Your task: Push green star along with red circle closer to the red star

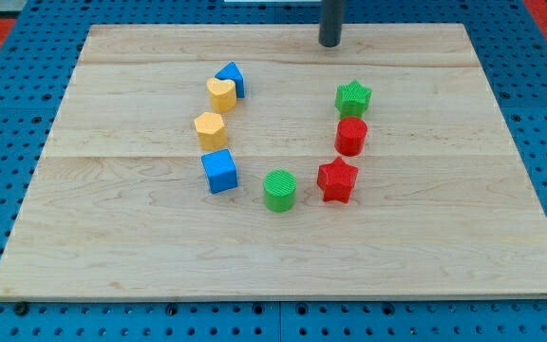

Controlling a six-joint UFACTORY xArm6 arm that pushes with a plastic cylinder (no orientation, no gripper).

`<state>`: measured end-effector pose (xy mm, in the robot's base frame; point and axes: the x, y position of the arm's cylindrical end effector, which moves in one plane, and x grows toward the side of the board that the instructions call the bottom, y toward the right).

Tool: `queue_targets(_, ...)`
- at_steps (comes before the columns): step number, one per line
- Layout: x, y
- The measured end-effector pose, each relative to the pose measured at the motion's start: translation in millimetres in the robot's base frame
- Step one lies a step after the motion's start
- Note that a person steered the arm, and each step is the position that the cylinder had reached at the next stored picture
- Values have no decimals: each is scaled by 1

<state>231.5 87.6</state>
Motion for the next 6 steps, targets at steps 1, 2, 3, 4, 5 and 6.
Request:
queue_targets(1,7,0)
queue_targets(2,60,4)
queue_targets(3,82,12)
queue_targets(4,119,17)
queue_targets(5,142,17)
queue_targets(6,149,26)
